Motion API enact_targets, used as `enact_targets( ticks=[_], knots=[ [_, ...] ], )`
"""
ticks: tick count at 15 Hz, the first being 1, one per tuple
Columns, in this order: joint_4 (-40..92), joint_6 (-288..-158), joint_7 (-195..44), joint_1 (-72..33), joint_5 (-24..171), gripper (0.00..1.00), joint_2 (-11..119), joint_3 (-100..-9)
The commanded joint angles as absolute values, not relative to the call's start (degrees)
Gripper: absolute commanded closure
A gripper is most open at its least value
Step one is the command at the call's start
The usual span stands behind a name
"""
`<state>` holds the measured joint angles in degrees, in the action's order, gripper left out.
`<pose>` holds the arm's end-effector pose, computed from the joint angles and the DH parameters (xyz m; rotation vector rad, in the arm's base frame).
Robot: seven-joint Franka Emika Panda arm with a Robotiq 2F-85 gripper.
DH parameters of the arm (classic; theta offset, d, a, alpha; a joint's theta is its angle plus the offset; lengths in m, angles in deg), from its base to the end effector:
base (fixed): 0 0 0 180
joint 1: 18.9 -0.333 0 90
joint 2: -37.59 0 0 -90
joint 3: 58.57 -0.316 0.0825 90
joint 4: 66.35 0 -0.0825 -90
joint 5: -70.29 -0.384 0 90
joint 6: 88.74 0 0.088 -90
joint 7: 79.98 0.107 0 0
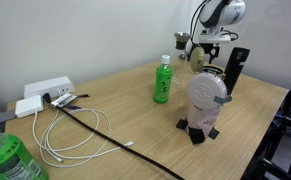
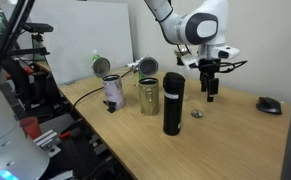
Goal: Remove the silver cap from the bottle
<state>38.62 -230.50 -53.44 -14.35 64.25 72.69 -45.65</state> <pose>0.6245 -0.1867 0.2071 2.8361 -1.2104 0.0810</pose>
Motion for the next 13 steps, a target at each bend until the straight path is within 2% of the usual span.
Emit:
enact_targets(
  ticks=[1, 13],
  knots=[
    [39.9, -229.9, -52.6, -15.1, 64.8, 0.0, 69.4, -45.2],
    [39.2, -230.0, -53.3, -14.6, 64.5, 0.0, 69.2, -45.8]
  ],
)
